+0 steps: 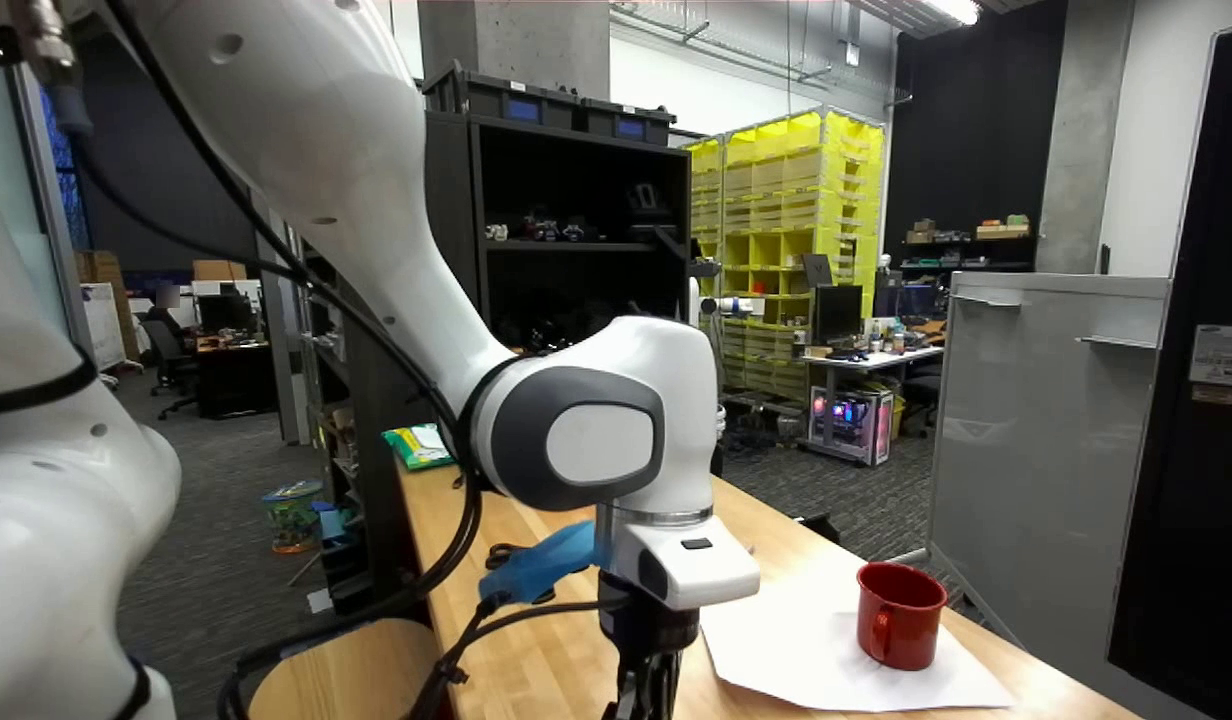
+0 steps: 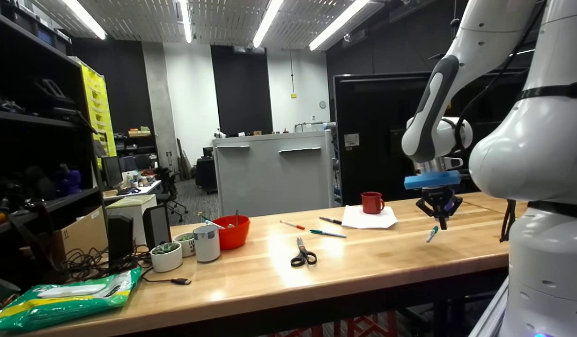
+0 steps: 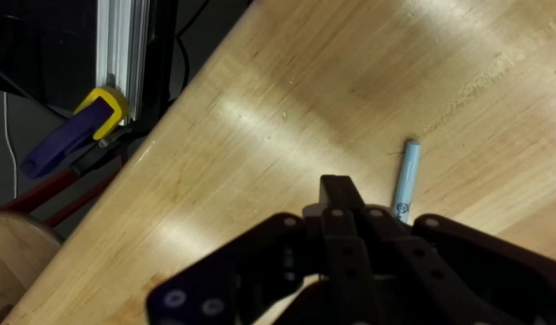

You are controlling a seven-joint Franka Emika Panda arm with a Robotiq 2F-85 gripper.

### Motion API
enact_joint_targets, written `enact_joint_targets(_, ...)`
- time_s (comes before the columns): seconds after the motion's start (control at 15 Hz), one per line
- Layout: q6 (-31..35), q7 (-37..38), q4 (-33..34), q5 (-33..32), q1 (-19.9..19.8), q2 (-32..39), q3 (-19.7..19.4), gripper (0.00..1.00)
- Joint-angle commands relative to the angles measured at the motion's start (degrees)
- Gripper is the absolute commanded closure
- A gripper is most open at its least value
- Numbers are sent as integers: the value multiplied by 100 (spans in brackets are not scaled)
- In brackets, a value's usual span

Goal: Move the left green marker to the right, then turn it to the right

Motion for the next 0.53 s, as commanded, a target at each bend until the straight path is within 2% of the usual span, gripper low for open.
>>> enact_joint_targets(0.0,168,180,8,-196,140,220,-132,100)
enact_joint_targets(0.47,380,145,14,-172,335,523,-357,100)
